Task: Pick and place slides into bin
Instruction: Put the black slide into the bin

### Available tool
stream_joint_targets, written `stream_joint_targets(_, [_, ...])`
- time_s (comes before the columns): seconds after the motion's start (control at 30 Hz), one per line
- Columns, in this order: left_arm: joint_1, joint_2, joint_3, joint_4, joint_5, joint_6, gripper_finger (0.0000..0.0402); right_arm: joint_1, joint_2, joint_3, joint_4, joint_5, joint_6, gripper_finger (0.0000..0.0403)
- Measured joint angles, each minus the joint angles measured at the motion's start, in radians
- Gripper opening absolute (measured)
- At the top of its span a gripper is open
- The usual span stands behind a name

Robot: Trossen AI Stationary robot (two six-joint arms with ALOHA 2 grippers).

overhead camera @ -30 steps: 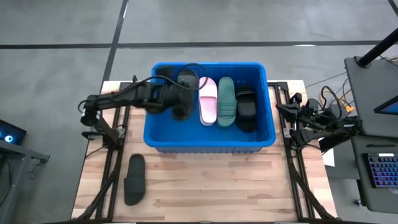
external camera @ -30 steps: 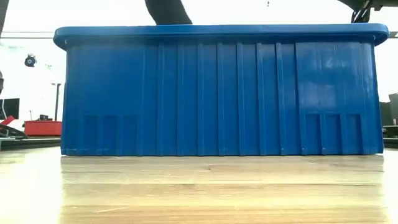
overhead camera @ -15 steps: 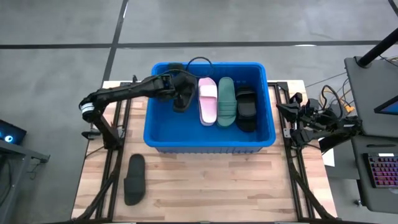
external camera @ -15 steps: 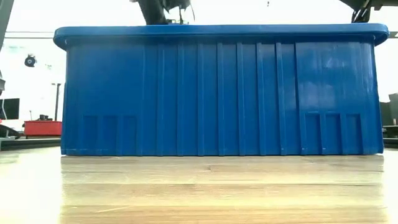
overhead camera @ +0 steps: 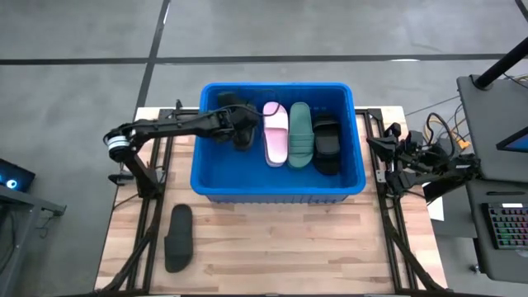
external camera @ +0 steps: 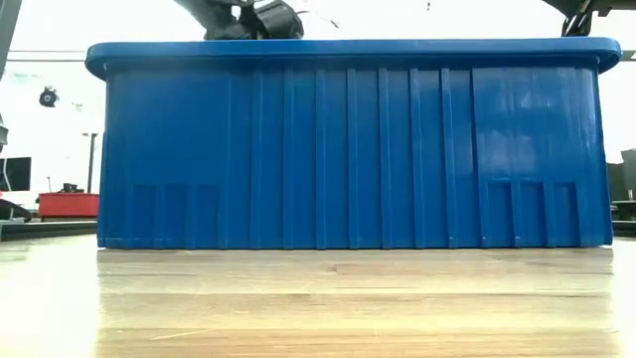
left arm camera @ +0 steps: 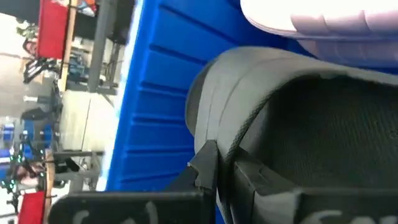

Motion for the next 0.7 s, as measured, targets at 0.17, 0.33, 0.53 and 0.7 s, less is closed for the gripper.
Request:
stream_joint_targets(0.17, [-0.001,0.05,-0.071,0.13,-0.022,0.001,0.0,0.0,0.0,0.0,0.001,0.0,-0.003,0.0008])
stream_joint_targets(0.33, [-0.004,0.11,-0.109,0.201,-0.088,0.01,0.0,0.0,0.0,0.0,0.003,0.0,-0.002,0.0008])
stream_joint_targets(0.53, [-0.004,0.175,-0.111,0.205,-0.105,-0.044,0.0,0.0,0.0,0.0,0.006,0.0,-0.002,0.0008])
stream_joint_targets(0.7, [-0.002,0.2,-0.111,0.228,-0.089,-0.092,0.0,0.0,0.0,0.0,0.007,0.0,0.004,0.0008])
